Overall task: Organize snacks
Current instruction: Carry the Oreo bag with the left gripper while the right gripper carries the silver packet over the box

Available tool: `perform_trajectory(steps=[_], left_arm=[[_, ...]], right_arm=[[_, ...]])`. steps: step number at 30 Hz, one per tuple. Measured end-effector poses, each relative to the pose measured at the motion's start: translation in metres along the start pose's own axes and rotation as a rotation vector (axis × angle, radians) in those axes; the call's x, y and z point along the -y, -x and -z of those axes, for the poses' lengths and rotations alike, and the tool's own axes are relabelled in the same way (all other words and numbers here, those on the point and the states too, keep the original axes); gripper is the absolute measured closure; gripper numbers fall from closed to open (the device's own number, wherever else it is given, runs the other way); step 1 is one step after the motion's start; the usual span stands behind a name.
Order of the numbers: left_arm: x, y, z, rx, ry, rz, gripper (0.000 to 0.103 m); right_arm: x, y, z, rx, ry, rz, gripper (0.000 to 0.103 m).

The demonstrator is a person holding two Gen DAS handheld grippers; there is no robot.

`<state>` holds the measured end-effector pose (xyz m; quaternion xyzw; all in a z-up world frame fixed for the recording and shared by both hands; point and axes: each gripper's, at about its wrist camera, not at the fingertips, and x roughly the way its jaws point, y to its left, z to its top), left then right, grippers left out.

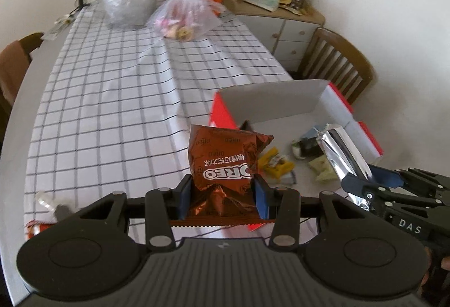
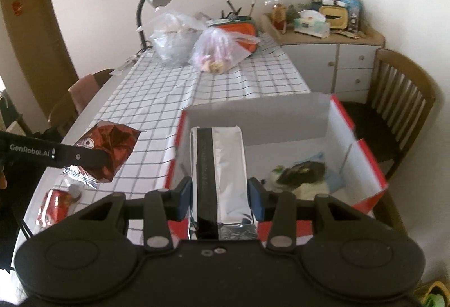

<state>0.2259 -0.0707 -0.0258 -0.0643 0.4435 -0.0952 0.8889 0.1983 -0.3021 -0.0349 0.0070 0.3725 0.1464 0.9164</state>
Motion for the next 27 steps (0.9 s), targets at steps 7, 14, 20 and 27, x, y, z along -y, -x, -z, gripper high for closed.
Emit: perform_trajectory(steps=[7,14,20,27], left_arm=[[0.038,-0.019,-0.018,-0.001,-0.017,0.005,0.059],[0.068,-0.045,-0.029,-0.028,-0.019,-0.014,0.059],[0.089,-0.072,-0.04,-0.062,-0.02,-0.038,0.059],[0.107,-0.107,-0.05,-0.12,-0.022,-0.064,0.059]], right_arm=[[0.031,-0.004,-0.012,0.01,-0.003,0.023,0.062],[0.064,-0.011,-0.022,0.011,-0.008,0.037,0.062],[0.09,-0.028,-0.03,-0.029,-0.026,0.042,0.062],[0.105,-0.055,-0.034,-0.092,0.004,0.042,0.062]])
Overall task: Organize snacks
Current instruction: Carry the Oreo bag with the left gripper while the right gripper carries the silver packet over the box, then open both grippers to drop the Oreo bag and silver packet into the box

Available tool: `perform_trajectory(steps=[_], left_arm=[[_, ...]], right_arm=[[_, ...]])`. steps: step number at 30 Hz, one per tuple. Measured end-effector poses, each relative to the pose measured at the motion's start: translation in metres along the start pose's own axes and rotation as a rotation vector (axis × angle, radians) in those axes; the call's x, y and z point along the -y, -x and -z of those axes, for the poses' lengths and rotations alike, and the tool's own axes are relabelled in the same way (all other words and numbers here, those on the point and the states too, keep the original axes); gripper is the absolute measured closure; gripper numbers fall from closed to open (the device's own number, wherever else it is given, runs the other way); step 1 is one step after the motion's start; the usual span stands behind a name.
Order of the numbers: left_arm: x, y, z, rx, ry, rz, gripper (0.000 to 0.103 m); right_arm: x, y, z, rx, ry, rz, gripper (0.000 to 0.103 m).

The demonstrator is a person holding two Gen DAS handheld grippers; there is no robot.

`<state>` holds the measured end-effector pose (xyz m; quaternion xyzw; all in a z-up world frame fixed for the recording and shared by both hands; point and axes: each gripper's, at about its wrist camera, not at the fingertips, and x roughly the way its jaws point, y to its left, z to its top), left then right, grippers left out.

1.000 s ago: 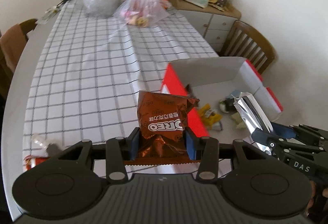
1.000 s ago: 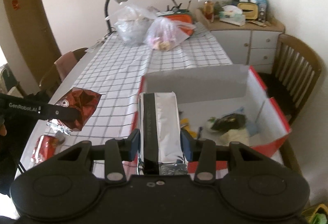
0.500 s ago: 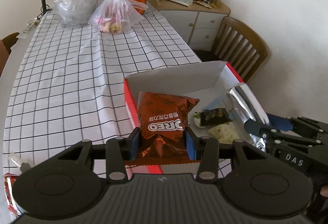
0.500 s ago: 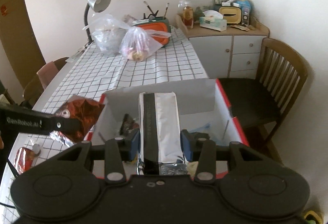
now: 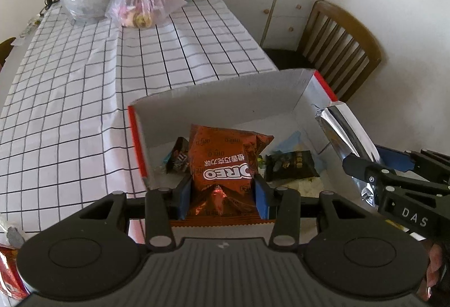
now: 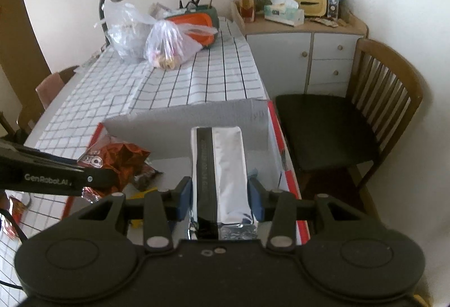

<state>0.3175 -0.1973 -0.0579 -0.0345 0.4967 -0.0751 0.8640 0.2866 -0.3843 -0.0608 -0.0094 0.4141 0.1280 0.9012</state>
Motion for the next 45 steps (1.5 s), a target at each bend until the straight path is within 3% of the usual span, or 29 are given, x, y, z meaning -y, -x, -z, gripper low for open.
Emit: perform_trajectory(steps=[12,23,30,35,45], left_arm=[[0.012,-0.059,-0.029,-0.151,0.01,-0.036,0.059],[0.016,-0.092,-0.031,-0.248,0.003,-0.059,0.058],[0.021,-0.096,-0.03,-0.257,-0.008,-0.052,0.058],[0.021,-0.089,-0.029,-0.229,-0.007,-0.037,0.049],[0.016,-0.052,-0.022,-0.149,-0.003,0.023,0.047]], right_arm=[[0.0,-0.053,-0.009,-0.152,0.101,-0.028,0.062],[-0.002,-0.077,-0.004,-0.214,0.146,-0.025,0.062],[0.0,-0.075,-0.006,-0.207,0.14,-0.026,0.061],[0.0,-0.069,-0.006,-0.194,0.129,-0.033,0.059],[-0.009,-0.034,-0.007,-0.122,0.11,-0.068,0.049]])
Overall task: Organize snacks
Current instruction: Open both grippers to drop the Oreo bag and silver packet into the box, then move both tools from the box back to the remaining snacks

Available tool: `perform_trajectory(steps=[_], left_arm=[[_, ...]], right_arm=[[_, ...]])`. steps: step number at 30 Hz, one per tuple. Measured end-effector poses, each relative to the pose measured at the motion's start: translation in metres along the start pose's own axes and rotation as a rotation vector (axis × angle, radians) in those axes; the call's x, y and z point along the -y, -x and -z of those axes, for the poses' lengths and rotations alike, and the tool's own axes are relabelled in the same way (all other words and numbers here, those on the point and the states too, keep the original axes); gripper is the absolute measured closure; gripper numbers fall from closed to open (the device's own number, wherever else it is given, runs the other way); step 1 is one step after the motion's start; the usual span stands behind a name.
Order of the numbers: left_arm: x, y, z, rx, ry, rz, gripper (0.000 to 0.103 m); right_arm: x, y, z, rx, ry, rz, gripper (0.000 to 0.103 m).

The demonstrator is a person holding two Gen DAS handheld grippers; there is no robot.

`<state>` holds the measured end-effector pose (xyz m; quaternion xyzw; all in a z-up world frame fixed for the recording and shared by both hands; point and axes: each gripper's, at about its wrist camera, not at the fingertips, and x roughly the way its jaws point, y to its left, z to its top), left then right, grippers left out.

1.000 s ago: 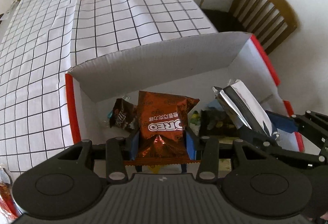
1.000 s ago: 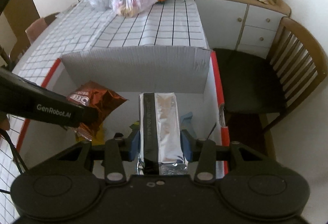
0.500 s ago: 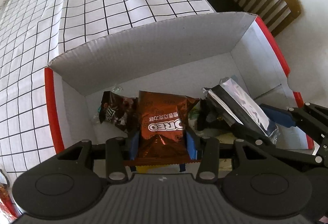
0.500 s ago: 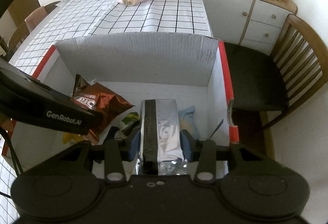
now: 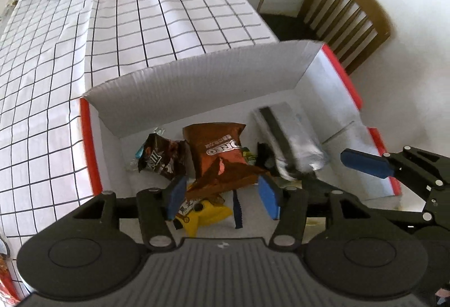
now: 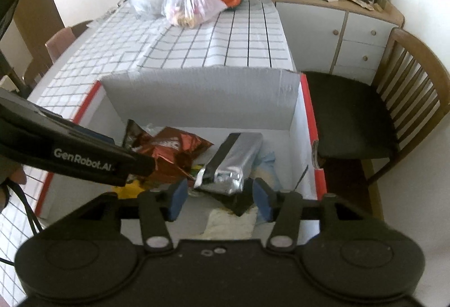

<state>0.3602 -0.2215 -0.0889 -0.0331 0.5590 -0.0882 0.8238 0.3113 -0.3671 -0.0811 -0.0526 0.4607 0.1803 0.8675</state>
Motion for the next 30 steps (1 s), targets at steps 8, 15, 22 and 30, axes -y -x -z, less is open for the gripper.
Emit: perform_trajectory(steps=[8,15,22,30], left_arm=[[-0.012,0.043,0.023,0.1,-0.007,0.037,0.045],[-0.026,0.087,0.051,0.218,-0.022,0.033,0.045],[-0.05,0.122,0.082,0.308,-0.022,0.035,0.04],[-0.088,0.146,0.114,0.363,0.012,0.03,0.037]], right_arm=[[-0.017,0.034,0.005,0.08,-0.01,-0.025,0.037],[-0.037,0.062,0.011,0.156,-0.025,-0.067,0.024],[-0.064,0.08,0.014,0.211,-0.022,-0.113,0.019],[-0.105,0.085,0.02,0.224,0.001,-0.178,0.015]])
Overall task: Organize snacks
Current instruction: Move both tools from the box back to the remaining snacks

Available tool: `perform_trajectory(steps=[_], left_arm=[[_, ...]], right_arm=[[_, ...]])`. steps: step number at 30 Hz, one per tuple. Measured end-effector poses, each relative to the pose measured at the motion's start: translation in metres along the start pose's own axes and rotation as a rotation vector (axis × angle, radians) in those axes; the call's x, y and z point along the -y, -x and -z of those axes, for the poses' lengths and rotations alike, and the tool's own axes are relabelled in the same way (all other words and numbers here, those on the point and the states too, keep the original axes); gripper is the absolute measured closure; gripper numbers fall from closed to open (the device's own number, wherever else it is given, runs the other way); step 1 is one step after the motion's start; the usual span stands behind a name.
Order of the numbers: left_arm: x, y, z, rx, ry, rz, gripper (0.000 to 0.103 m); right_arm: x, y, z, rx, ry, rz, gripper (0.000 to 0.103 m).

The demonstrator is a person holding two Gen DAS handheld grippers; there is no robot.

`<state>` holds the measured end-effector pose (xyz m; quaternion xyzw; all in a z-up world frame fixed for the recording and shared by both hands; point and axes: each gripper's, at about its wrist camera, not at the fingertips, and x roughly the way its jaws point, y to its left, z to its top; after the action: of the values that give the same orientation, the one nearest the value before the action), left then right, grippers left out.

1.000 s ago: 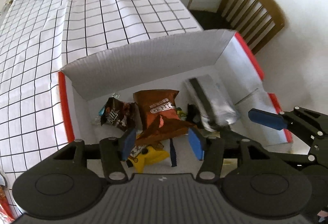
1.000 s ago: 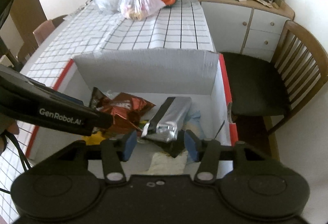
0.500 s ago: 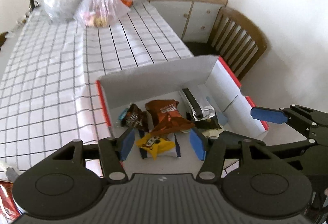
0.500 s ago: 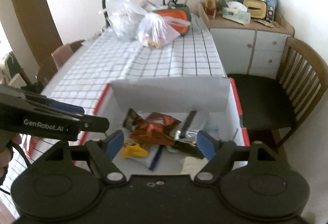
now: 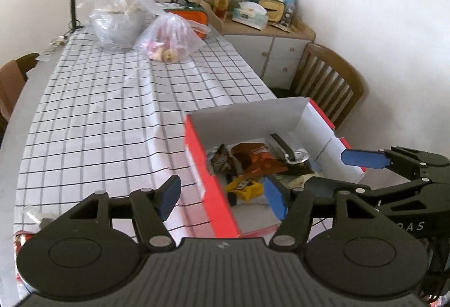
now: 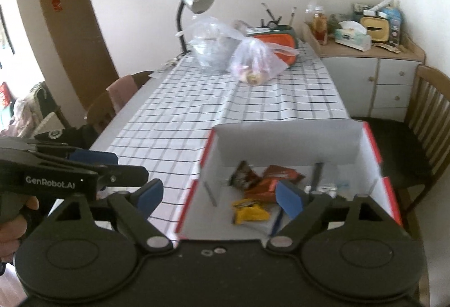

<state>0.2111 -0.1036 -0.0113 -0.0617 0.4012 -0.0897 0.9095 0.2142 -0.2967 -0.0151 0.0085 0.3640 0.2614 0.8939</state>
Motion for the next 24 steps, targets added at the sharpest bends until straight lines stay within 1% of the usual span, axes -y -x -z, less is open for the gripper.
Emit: perform_trajectory(steps=[6,10,13,16,19,24], left_arm=[[-0.033,0.019,0.017,0.032,0.022,-0.035,0.033],[-0.057,0.028,0.03,0.035,0.037,-0.061,0.03],[-0.08,0.034,0.039,0.028,0.069,-0.08,0.028],[-0.104,0.039,0.048,0.023,0.105,-0.1,0.026],[-0.126,0.043,0.057,0.017,0.119,-0.126,0.026],[-0.171,0.042,0.075,-0.035,0.157,-0.18,0.026]], right_arm=[[-0.034,-0.009,0.002,0.002,0.021,-0.064,0.009],[-0.057,-0.018,0.004,-0.007,0.04,-0.096,0.005],[-0.075,-0.027,0.006,-0.013,0.055,-0.109,0.001],[-0.091,-0.039,0.008,-0.035,0.069,-0.117,0.0],[-0.104,-0.056,0.011,-0.065,0.069,-0.12,0.0],[-0.124,-0.079,0.018,-0.113,0.073,-0.118,0.0]])
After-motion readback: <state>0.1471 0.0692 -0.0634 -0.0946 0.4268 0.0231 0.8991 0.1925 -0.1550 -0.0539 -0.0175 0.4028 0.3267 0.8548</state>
